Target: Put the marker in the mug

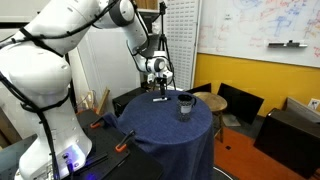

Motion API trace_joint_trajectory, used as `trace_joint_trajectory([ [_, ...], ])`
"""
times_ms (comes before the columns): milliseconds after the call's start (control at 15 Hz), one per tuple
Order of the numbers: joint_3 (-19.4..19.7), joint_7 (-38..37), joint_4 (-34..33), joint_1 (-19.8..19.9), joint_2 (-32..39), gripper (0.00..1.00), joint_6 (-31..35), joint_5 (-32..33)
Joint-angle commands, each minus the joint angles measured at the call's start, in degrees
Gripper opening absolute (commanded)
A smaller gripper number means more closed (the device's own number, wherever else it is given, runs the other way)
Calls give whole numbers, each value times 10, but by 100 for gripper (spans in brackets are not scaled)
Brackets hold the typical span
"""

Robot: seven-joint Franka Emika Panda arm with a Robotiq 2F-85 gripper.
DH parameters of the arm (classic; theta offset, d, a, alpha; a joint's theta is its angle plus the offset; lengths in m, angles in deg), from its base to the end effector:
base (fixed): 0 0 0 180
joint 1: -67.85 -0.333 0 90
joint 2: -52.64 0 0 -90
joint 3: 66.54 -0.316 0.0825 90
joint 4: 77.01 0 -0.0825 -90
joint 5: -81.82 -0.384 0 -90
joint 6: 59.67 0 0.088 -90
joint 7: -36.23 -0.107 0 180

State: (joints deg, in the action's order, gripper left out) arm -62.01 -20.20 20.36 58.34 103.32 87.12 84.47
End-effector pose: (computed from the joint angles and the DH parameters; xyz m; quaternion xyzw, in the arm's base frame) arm 0.6533 0.0611 0.0798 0.9141 -0.4031 0.0133 0.0423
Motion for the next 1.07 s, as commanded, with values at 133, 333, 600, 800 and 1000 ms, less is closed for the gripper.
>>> trace_joint_trajectory([
  [133,8,15,-45,-5,23,92,-36,-19],
  [333,7,15,-57,-4,31,86,-46,-19],
  [600,4,17,-71,0,42,89,-54,-22],
  [800,3,18,-81,2,51,90,-63,-24],
  [1000,4,17,-91,1,58,66,-71,-25],
])
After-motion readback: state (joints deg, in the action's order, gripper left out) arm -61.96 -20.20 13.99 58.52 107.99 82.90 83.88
